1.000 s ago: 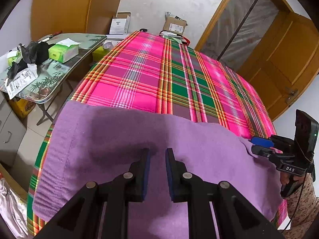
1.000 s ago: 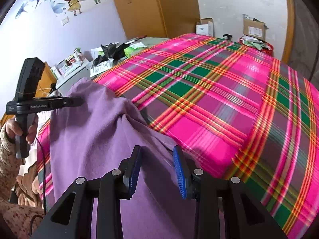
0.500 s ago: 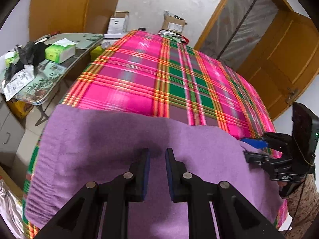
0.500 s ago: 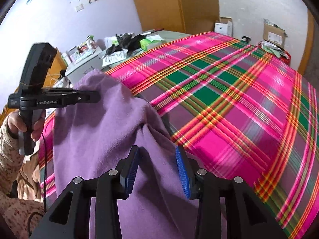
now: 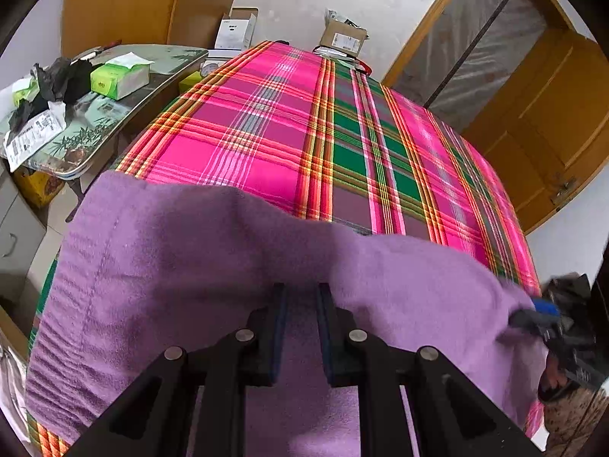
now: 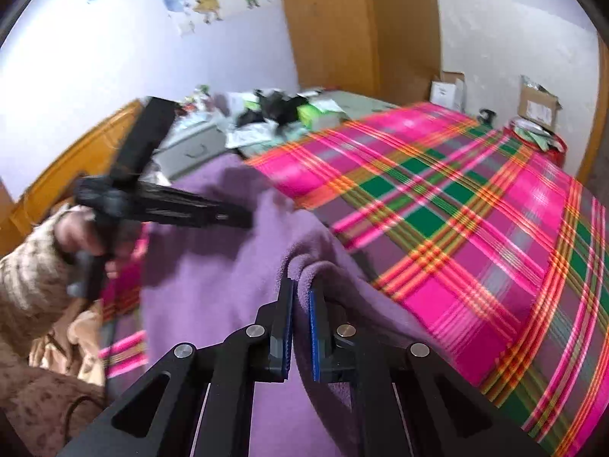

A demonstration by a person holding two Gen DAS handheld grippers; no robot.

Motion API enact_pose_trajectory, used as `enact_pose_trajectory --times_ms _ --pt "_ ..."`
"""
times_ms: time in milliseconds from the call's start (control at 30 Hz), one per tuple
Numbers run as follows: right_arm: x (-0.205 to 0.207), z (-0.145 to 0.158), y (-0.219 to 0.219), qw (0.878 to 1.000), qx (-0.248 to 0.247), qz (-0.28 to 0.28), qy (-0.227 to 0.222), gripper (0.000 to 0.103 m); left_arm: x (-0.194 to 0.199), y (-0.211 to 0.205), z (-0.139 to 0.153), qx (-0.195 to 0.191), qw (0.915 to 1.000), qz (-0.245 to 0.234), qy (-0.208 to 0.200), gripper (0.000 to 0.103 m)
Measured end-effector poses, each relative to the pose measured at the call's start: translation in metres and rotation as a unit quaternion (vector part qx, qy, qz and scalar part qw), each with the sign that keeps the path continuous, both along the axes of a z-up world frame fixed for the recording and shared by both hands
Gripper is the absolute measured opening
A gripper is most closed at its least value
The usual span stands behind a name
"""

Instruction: Fold clothes

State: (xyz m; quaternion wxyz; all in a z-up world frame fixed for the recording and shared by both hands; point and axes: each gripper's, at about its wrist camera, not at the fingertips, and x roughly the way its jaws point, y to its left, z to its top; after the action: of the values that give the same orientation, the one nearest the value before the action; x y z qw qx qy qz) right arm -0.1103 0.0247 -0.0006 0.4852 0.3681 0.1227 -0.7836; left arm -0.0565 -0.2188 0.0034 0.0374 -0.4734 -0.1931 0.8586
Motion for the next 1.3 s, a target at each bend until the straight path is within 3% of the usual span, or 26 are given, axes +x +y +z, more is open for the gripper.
enact_pose_trajectory --times_ms 167,367,467,633,700,833,1133,1300 --pt "0.014 -0.004 0.001 0.999 -0.018 0.018 -0.035 0.008 -0.001 0.000 0.000 0.004 1.0000 0.004 -0.002 0.016" --pt "0.010 -0.031 0.000 0.991 -0.030 0.009 -0.133 0.011 -0.001 0.002 0.000 -0.002 1.0000 0.006 -0.003 0.016" --pt "0.004 -0.036 0.002 0.989 -0.027 -0.007 -0.146 0.011 -0.001 0.003 0.002 -0.009 0.9999 0.011 -0.008 0.016" --pt "-0.006 -0.043 0.007 0.984 -0.030 -0.030 -0.174 0.031 0.005 0.012 0.021 -0.037 0.9991 0.006 0.021 0.016" --pt "-0.012 -0.045 0.007 0.977 -0.045 -0.029 -0.205 0.037 0.003 0.014 0.027 -0.043 0.9987 -0.001 0.026 0.016" --pt "-0.032 -0.054 0.006 0.956 -0.069 -0.036 -0.283 0.039 -0.003 0.014 0.026 -0.055 0.9983 -0.002 0.021 0.016" --pt "-0.061 -0.061 -0.021 0.933 -0.074 -0.032 -0.351 0.041 -0.007 0.010 0.017 -0.047 0.9988 0.000 0.011 0.016" --pt "-0.076 -0.064 -0.023 0.915 -0.122 -0.037 -0.382 0.042 -0.010 -0.001 0.009 -0.043 0.9990 0.009 -0.002 0.016"
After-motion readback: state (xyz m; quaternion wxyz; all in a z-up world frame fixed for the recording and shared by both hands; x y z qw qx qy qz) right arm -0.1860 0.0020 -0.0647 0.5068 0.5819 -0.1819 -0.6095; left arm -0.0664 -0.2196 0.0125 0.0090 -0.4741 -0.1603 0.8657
